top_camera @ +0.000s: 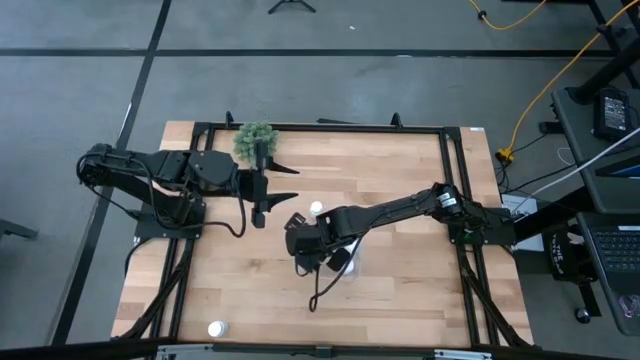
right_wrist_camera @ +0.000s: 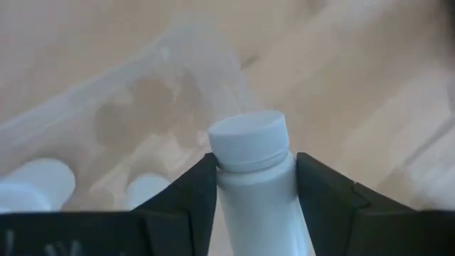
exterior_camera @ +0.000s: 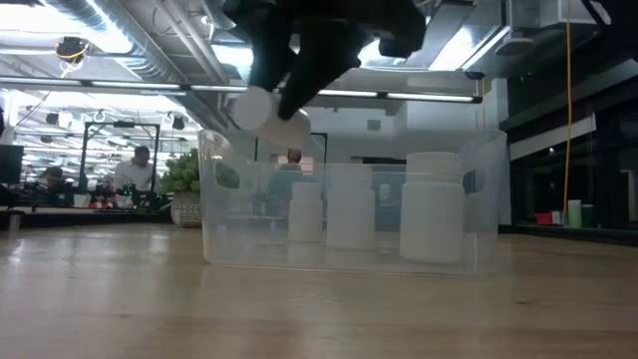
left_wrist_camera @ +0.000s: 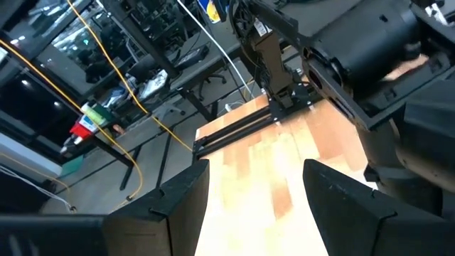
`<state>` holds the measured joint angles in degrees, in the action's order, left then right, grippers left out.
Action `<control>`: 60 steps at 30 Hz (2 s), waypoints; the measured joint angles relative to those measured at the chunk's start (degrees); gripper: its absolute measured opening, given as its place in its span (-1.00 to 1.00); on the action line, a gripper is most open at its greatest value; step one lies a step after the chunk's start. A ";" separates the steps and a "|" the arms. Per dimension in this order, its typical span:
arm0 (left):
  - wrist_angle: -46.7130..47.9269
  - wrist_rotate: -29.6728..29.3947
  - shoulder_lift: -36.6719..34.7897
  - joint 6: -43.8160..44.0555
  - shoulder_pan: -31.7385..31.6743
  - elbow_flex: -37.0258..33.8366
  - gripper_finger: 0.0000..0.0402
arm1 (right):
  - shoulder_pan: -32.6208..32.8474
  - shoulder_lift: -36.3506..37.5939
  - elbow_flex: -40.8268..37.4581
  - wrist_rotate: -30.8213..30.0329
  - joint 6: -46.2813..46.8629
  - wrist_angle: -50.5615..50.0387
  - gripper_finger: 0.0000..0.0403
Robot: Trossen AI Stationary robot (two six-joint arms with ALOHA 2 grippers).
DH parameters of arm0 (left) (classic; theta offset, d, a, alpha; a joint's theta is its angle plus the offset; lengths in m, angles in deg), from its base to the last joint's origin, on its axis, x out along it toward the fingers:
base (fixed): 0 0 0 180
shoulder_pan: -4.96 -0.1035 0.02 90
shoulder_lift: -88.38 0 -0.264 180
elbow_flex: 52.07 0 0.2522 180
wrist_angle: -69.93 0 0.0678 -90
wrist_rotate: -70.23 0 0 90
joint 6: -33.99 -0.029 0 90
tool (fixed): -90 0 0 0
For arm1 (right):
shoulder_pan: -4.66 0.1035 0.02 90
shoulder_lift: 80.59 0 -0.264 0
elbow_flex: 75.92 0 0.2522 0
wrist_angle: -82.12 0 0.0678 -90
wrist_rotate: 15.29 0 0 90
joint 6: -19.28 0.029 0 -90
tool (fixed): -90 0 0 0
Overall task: Pick and place pill bottles into a basket
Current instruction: Adjust the white medicine bottle on the transparent bin
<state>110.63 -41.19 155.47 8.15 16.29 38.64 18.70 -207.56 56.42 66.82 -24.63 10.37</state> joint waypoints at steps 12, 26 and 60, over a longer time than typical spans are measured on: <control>-1.76 -2.56 -0.02 -5.23 0.00 0.00 0.10 | -1.94 2.30 1.43 -1.26 7.56 -3.74 -0.43; -2.75 -2.55 -0.28 -6.45 0.00 0.02 0.10 | -2.14 2.77 1.39 -0.01 7.72 -3.16 -0.78; -2.75 -1.41 -0.26 -5.36 -0.02 0.00 0.10 | -2.23 2.78 -14.67 6.61 -1.98 10.61 0.13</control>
<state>107.88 -42.60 155.21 2.79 16.27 38.64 16.47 -204.79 41.74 73.44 -26.61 20.99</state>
